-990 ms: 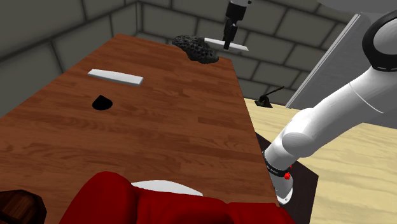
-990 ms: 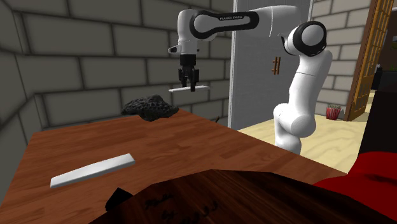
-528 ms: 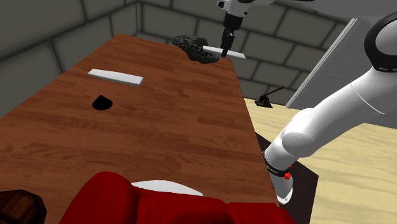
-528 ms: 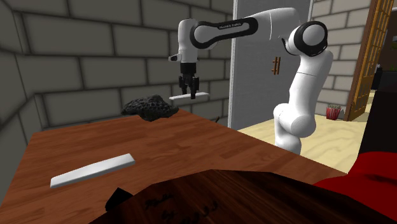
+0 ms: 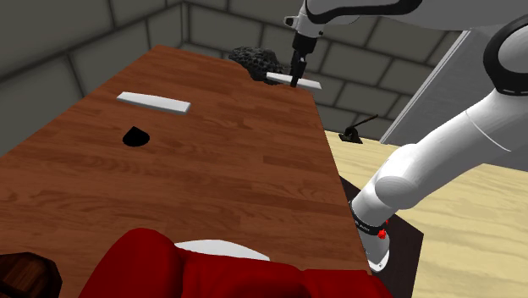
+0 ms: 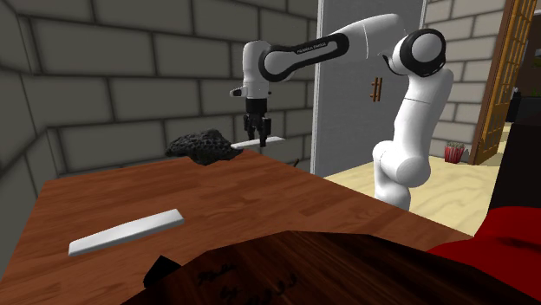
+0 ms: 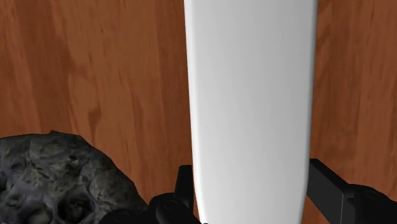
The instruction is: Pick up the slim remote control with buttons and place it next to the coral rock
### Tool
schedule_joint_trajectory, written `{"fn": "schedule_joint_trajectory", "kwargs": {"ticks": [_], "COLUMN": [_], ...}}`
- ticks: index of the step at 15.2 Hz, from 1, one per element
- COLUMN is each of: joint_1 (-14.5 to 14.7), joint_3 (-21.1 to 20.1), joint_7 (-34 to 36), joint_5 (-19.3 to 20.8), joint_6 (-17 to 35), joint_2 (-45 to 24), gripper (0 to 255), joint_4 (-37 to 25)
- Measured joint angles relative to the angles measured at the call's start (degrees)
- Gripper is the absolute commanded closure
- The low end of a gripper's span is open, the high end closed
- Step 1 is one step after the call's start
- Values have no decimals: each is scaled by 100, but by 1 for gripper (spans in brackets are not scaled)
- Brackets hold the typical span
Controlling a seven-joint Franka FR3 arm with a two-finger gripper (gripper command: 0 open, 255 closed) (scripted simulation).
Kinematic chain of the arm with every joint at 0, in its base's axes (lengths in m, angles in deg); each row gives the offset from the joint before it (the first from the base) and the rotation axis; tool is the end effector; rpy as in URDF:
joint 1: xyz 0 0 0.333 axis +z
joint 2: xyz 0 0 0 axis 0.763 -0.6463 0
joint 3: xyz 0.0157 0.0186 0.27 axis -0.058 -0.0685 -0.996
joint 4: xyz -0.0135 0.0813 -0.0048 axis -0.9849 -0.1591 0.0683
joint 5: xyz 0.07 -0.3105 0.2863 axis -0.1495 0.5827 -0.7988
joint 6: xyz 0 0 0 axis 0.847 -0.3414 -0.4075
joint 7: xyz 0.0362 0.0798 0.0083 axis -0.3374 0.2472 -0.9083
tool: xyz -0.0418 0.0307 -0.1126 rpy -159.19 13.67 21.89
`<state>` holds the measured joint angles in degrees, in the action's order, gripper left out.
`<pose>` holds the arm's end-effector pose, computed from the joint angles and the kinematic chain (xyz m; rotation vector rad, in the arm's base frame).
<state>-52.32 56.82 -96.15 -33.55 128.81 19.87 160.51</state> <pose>0.5175 -0.0959 0.4574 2.9447 1.0666 -0.0084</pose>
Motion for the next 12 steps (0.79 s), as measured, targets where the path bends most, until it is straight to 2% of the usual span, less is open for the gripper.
{"fn": "schedule_joint_trajectory", "kwargs": {"ticks": [12], "joint_1": [-11], "joint_3": [29], "joint_7": [-4], "joint_5": [3], "joint_6": [934], "joint_2": [-154], "gripper": [255], "joint_4": [780]}}
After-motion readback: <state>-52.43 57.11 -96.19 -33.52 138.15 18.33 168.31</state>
